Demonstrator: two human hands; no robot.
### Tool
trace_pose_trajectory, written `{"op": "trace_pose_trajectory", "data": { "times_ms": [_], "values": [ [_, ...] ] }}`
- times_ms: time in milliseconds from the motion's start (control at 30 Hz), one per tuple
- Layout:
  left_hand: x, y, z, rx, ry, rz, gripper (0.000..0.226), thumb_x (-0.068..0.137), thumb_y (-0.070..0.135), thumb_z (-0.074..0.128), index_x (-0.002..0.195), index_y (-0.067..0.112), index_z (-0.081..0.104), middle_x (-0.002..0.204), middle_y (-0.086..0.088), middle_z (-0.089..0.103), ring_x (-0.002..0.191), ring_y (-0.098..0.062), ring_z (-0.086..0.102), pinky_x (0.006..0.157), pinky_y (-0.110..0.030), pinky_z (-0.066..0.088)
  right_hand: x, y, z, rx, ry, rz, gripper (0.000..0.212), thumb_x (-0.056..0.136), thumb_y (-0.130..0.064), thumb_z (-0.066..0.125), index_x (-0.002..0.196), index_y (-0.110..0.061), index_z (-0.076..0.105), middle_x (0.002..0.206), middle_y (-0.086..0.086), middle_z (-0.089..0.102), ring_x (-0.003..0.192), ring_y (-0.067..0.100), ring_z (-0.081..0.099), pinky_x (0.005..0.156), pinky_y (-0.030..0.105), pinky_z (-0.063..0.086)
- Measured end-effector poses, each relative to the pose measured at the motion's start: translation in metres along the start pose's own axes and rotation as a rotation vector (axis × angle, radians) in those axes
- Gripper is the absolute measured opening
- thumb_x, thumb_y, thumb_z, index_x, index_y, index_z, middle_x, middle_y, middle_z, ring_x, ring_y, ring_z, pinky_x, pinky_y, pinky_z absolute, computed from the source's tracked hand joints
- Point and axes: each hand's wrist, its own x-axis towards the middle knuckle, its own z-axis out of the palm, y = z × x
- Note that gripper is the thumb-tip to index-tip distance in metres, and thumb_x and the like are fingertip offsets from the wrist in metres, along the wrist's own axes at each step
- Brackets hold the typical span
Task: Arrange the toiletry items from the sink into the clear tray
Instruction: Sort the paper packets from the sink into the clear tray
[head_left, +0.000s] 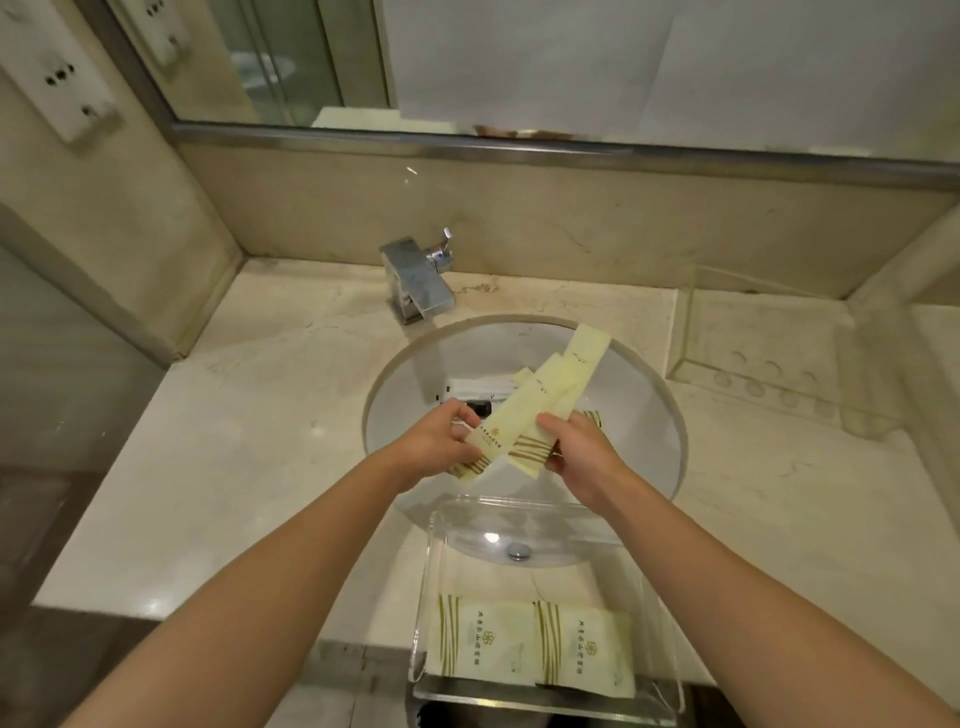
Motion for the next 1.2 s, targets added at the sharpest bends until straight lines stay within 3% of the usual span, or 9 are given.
{"op": "trace_pose_trajectory", "data": {
  "times_ms": [67, 133, 233, 367, 533, 667, 833, 1000, 1200],
  "values": [
    [-0.008, 0.000, 0.000, 0.028, -0.011, 0.001, 0.022, 0.091, -0.002, 0.055, 0.106, 0.015, 0.051, 0.098, -0.005, 0.066, 0.092, -0.022, 0.065, 0.068, -0.027, 0.054, -0.011, 0.000, -0.003, 0.027, 0.017, -0.042, 0.020, 0.095, -0.004, 0.049, 0.105, -0.016, 0.061, 0.109, 0.008, 0.068, 0.102, 0.028, 0.063, 0.091, 0.046, 0.050],
    [-0.014, -0.001, -0.001, 0.054, -0.014, 0.004, 0.021, 0.093, -0.002, 0.052, 0.107, 0.014, 0.057, 0.099, -0.003, 0.065, 0.093, -0.018, 0.064, 0.071, -0.026, 0.055, -0.020, 0.001, -0.006, 0.068, 0.038, -0.069, 0.023, 0.093, -0.001, 0.050, 0.109, -0.014, 0.060, 0.106, 0.004, 0.068, 0.098, 0.024, 0.065, 0.089, 0.042, 0.052],
    [-0.024, -0.005, -0.002, 0.086, -0.015, 0.016, 0.024, 0.092, -0.004, 0.051, 0.109, 0.010, 0.061, 0.095, -0.003, 0.063, 0.087, -0.016, 0.064, 0.070, -0.024, 0.056, -0.032, 0.004, -0.011, 0.175, 0.085, -0.073, 0.021, 0.095, -0.008, 0.049, 0.113, -0.011, 0.060, 0.100, 0.005, 0.068, 0.083, 0.017, 0.064, 0.067, 0.029, 0.054],
    [-0.039, -0.011, -0.004, 0.305, -0.076, 0.026, 0.031, 0.091, -0.003, 0.051, 0.117, 0.009, 0.063, 0.100, -0.001, 0.064, 0.090, -0.016, 0.065, 0.077, -0.027, 0.058, -0.044, 0.009, -0.026, 0.266, 0.217, -0.074, 0.022, 0.095, -0.005, 0.045, 0.109, -0.009, 0.061, 0.090, 0.008, 0.063, 0.059, 0.011, 0.052, 0.036, 0.018, 0.035],
    [-0.054, -0.021, 0.004, 0.694, -0.148, 0.094, 0.032, 0.089, 0.003, 0.051, 0.116, 0.013, 0.065, 0.113, -0.003, 0.065, 0.101, -0.018, 0.063, 0.087, -0.029, 0.054, -0.060, 0.021, -0.051, 0.242, 0.362, -0.117, 0.026, 0.087, 0.005, 0.046, 0.100, -0.016, 0.055, 0.088, 0.009, 0.063, 0.055, 0.013, 0.044, 0.034, 0.019, 0.027],
    [-0.057, -0.027, 0.020, 0.827, -0.176, 0.137, 0.033, 0.089, 0.002, 0.049, 0.117, 0.012, 0.064, 0.118, -0.004, 0.065, 0.105, -0.019, 0.062, 0.090, -0.030, 0.052, -0.070, 0.025, -0.064, 0.281, 0.483, -0.089, 0.003, 0.086, -0.012, 0.056, 0.087, -0.015, 0.057, 0.078, 0.004, 0.066, 0.047, 0.012, 0.040, 0.037, 0.022, 0.025],
    [-0.056, -0.033, 0.036, 0.934, -0.204, 0.178, 0.037, 0.089, 0.000, 0.048, 0.120, 0.013, 0.063, 0.122, -0.005, 0.064, 0.109, -0.021, 0.060, 0.093, -0.031, 0.051, -0.084, 0.019, -0.073, 0.296, 0.636, -0.135, 0.006, 0.078, -0.018, 0.060, 0.074, -0.017, 0.056, 0.081, 0.001, 0.066, 0.047, 0.014, 0.041, 0.044, 0.025, 0.028],
    [-0.057, -0.041, 0.051, 0.986, -0.203, 0.198, 0.039, 0.089, -0.002, 0.047, 0.122, 0.013, 0.062, 0.126, -0.006, 0.060, 0.115, -0.023, 0.056, 0.096, -0.031, 0.048, -0.094, 0.018, -0.077, 0.334, 0.517, -0.106, 0.018, 0.077, -0.017, 0.071, 0.093, -0.011, 0.068, 0.099, 0.007, 0.063, 0.061, 0.018, 0.056, 0.044, 0.023, 0.040],
    [-0.058, -0.047, 0.058, 0.962, -0.127, 0.206, 0.041, 0.088, -0.001, 0.047, 0.126, 0.012, 0.056, 0.126, -0.007, 0.060, 0.113, -0.022, 0.055, 0.096, -0.032, 0.048, -0.102, 0.031, -0.064, 0.291, 0.197, -0.050, 0.017, 0.095, -0.006, 0.048, 0.091, -0.010, 0.064, 0.102, 0.014, 0.062, 0.082, 0.025, 0.060, 0.054, 0.025, 0.048]
  ]
}}
